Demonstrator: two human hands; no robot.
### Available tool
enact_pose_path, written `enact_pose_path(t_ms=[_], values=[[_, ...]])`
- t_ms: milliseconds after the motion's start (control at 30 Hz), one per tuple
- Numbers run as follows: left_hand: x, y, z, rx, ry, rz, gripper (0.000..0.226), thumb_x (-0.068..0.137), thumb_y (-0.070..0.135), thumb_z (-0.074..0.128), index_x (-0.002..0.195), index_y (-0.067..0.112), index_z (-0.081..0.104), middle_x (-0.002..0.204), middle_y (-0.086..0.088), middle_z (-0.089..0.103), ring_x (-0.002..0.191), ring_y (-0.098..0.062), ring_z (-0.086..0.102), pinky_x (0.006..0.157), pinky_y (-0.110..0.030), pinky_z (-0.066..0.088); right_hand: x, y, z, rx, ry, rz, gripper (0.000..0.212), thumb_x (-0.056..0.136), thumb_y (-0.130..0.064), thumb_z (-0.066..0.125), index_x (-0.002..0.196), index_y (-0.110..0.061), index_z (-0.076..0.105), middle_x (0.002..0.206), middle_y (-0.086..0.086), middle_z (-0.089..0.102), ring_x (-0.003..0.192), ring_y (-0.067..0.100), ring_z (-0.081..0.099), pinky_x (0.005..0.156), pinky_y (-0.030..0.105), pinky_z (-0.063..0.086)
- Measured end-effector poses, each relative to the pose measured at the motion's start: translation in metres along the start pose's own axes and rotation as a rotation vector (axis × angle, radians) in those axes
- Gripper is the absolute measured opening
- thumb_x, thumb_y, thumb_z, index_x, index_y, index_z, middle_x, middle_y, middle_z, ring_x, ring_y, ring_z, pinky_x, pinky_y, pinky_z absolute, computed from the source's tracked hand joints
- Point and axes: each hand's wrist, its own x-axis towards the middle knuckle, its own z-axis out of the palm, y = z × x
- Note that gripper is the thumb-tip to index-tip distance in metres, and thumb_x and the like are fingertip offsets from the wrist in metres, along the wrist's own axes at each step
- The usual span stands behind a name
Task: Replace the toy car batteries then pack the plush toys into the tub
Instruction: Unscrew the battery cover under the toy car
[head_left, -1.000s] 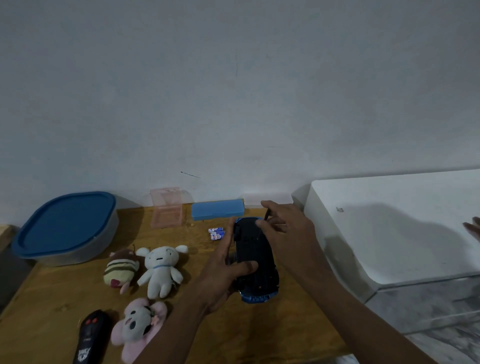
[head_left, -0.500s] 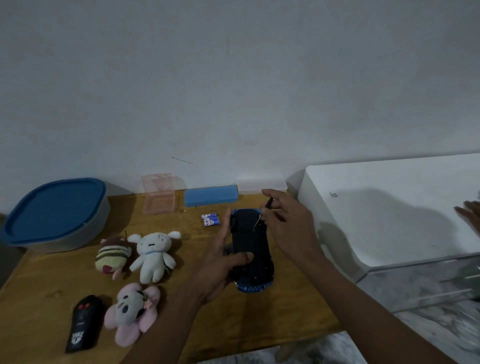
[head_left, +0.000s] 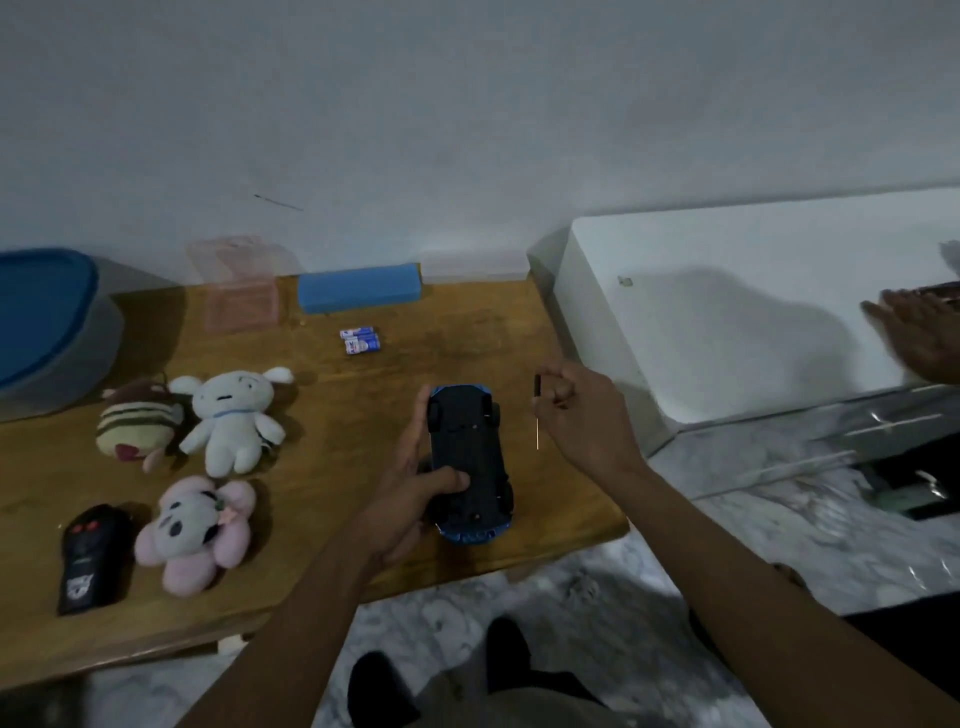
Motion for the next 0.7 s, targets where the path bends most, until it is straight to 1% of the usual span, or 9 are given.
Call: enact_pose_path(t_ms=[33, 100, 167, 233, 300, 333, 433, 500, 700], values=[[-0.001, -0.006, 0.002, -0.007, 0.004, -0.012, 0.099, 0.085, -0.019, 0.05, 0.145, 0.054, 0.019, 0.128, -0.003, 0.062, 0.111, -0.027, 0.063, 0.082, -0.039, 0.056, -0.003, 0.012, 0.002, -0.026, -0.039, 0.063, 0.034, 0.085, -0.016, 0.068, 0.118, -0.018, 0.063, 0.075, -0.006, 0.06, 0.077, 0.009, 0.062, 0.073, 0.021, 0.051], [-0.001, -0.016, 0.005, -0.019, 0.018, -0.031, 0.098, 0.085, -0.02, 0.049, 0.144, 0.053, 0.02, 0.123, 0.001, 0.064, 0.106, -0.023, 0.066, 0.078, -0.036, 0.058, -0.009, 0.035, 0.006, -0.073, -0.113, 0.179, 0.032, 0.083, -0.015, 0.07, 0.114, -0.012, 0.064, 0.082, -0.004, 0.062, 0.077, 0.006, 0.059, 0.066, 0.013, 0.045], [0.0, -0.024, 0.008, -0.034, 0.024, -0.045, 0.098, 0.085, -0.02, 0.049, 0.144, 0.054, 0.021, 0.122, 0.002, 0.065, 0.1, -0.021, 0.069, 0.074, -0.035, 0.058, -0.013, 0.052, 0.009, -0.113, -0.176, 0.257, 0.026, 0.083, -0.013, 0.071, 0.108, -0.009, 0.066, 0.092, -0.002, 0.062, 0.084, 0.006, 0.057, 0.069, 0.013, 0.043], [0.001, -0.03, 0.011, -0.054, 0.027, -0.07, 0.098, 0.086, -0.019, 0.049, 0.143, 0.056, 0.021, 0.125, -0.006, 0.064, 0.098, -0.025, 0.07, 0.07, -0.037, 0.059, -0.015, 0.066, 0.012, -0.14, -0.2, 0.304, 0.017, 0.082, -0.011, 0.071, 0.098, -0.005, 0.069, 0.096, 0.002, 0.067, 0.089, 0.011, 0.06, 0.075, 0.019, 0.046], [0.002, -0.034, 0.013, -0.066, 0.032, -0.089, 0.099, 0.086, -0.019, 0.05, 0.142, 0.058, 0.02, 0.127, -0.01, 0.063, 0.102, -0.028, 0.068, 0.072, -0.039, 0.059, -0.014, 0.075, 0.014, -0.193, -0.193, 0.316, 0.011, 0.081, -0.009, 0.07, 0.091, -0.004, 0.071, 0.096, 0.009, 0.071, 0.091, 0.019, 0.065, 0.079, 0.028, 0.051], [0.003, -0.035, 0.013, -0.072, 0.036, -0.093, 0.1, 0.086, -0.019, 0.05, 0.142, 0.058, 0.02, 0.129, -0.01, 0.063, 0.105, -0.03, 0.067, 0.074, -0.041, 0.059, -0.013, 0.078, 0.016, -0.212, -0.187, 0.313, 0.01, 0.081, -0.009, 0.069, 0.09, -0.004, 0.071, 0.096, 0.01, 0.071, 0.092, 0.021, 0.065, 0.079, 0.029, 0.051], [0.004, -0.038, 0.016, -0.078, 0.045, -0.095, 0.1, 0.085, -0.019, 0.049, 0.142, 0.059, 0.021, 0.13, -0.01, 0.062, 0.112, -0.032, 0.063, 0.081, -0.043, 0.058, -0.011, 0.083, 0.018, -0.22, -0.194, 0.313, 0.007, 0.082, -0.011, 0.068, 0.088, -0.009, 0.071, 0.094, 0.007, 0.07, 0.09, 0.02, 0.064, 0.071, 0.023, 0.045], [0.005, -0.04, 0.016, -0.077, 0.055, -0.101, 0.099, 0.085, -0.019, 0.049, 0.141, 0.059, 0.022, 0.127, -0.011, 0.064, 0.111, -0.031, 0.064, 0.08, -0.041, 0.058, -0.009, 0.084, 0.019, -0.223, -0.201, 0.309, 0.005, 0.082, -0.01, 0.068, 0.086, -0.01, 0.07, 0.091, 0.006, 0.07, 0.087, 0.018, 0.063, 0.069, 0.021, 0.039], [0.005, -0.042, 0.016, -0.07, 0.052, -0.128, 0.1, 0.086, -0.018, 0.05, 0.142, 0.059, 0.02, 0.126, -0.012, 0.064, 0.112, -0.034, 0.064, 0.079, -0.041, 0.058, -0.006, 0.085, 0.02, -0.222, -0.197, 0.315, 0.005, 0.083, -0.015, 0.07, 0.082, -0.01, 0.071, 0.087, 0.005, 0.069, 0.083, 0.017, 0.063, 0.07, 0.022, 0.041]])
